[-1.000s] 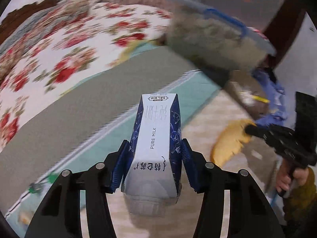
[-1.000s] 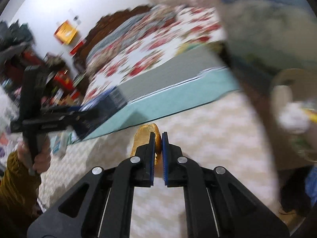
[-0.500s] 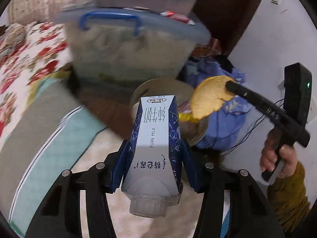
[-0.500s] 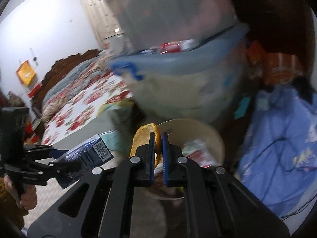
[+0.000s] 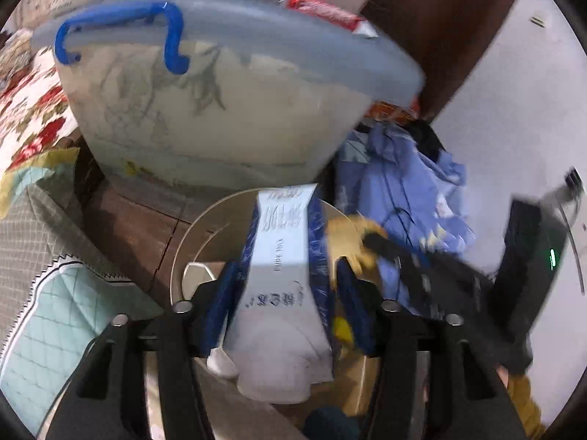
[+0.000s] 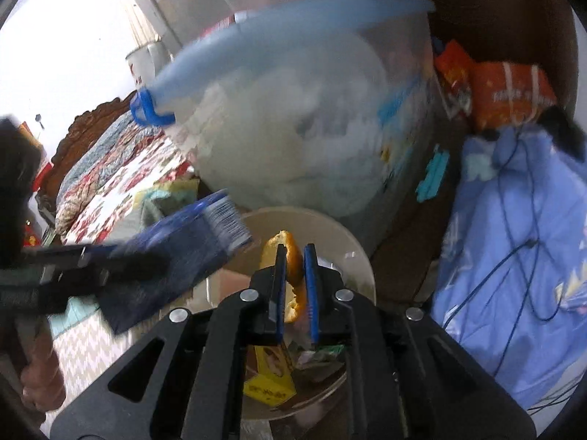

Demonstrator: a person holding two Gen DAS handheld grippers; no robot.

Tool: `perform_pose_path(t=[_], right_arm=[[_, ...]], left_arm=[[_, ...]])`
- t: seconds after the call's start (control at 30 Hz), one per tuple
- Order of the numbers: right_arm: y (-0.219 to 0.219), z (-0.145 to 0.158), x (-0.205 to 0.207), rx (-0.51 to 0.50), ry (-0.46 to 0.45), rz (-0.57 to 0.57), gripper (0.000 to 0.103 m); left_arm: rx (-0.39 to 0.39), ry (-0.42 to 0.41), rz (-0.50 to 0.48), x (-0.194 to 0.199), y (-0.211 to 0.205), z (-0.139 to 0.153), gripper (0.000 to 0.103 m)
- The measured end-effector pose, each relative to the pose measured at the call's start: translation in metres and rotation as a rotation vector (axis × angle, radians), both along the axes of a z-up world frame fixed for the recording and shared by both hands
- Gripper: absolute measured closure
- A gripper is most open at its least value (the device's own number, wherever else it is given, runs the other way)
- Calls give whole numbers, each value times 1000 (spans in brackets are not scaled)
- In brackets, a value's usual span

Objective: Collect trash
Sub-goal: 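Carry the cracker and milk carton to the wastebasket and release both, then move both open tools back above the bed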

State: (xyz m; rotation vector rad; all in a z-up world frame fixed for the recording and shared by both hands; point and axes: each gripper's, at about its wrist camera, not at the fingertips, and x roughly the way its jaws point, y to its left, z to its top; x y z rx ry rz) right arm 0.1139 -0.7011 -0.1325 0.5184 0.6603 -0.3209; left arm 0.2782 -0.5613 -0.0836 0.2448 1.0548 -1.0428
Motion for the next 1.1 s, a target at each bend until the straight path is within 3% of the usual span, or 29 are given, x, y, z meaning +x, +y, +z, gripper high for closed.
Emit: perform_pose_path(t=[0.1,0.13,0.17,0.2,0.23,0.47,0.87,1.1], right_arm=[[4,-6,-5,22,-6,21,84],[6,-6,-7,21,-13,22,73],[8,-3,-11,13,-30,14,44],[9,-1,-15,4,-51,3,29],[13,5,-21,-20,-86,-12,23],[45,40,-52,3,-179,-30,24],[161,71,-120,19,-294,-79,24],[223,76,-143,33,-300,-119,24]], left_arm=[[15,27,5,4,-3,-9,34],[14,28,-3,3,-1,-9,34],[16,16,-7,1,3,-7,34],[17,0,-8,-1,9,-3,34],[7,-8,-10,-2,17,2,34],[-84,-67,26,-30,98,43,34],[-93,-211,74,-101,233,53,34],[-107,-253,110,-130,297,60,34]])
